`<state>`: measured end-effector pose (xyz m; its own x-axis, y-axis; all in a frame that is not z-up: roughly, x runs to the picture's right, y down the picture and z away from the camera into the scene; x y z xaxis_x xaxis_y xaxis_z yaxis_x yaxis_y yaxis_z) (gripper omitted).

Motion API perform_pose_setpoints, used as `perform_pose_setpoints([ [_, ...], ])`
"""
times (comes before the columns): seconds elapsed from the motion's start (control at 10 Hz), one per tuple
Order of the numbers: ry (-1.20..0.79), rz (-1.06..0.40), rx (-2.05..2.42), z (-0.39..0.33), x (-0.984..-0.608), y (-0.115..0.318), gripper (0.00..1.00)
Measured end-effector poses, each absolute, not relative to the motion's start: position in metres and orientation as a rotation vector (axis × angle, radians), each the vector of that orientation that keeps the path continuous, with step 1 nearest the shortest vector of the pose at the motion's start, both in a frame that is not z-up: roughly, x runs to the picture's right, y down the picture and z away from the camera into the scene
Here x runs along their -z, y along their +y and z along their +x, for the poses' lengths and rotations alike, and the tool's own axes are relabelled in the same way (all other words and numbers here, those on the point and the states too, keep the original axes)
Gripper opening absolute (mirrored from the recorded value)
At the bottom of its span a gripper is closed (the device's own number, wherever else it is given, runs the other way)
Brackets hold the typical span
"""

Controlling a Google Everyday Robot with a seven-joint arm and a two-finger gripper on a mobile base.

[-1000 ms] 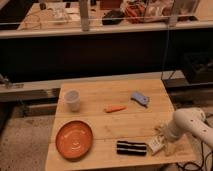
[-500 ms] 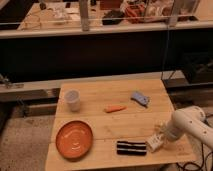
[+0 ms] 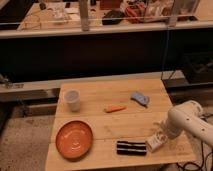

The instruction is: Stand the bottle upright

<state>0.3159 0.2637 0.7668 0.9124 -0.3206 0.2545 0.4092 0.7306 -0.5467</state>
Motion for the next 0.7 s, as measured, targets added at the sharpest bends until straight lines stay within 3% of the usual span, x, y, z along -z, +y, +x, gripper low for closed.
perform_pose_setpoints([
  [0.7, -0.192, -0.639, 0.537, 0.3241, -0.7769, 0.2628, 0.8],
])
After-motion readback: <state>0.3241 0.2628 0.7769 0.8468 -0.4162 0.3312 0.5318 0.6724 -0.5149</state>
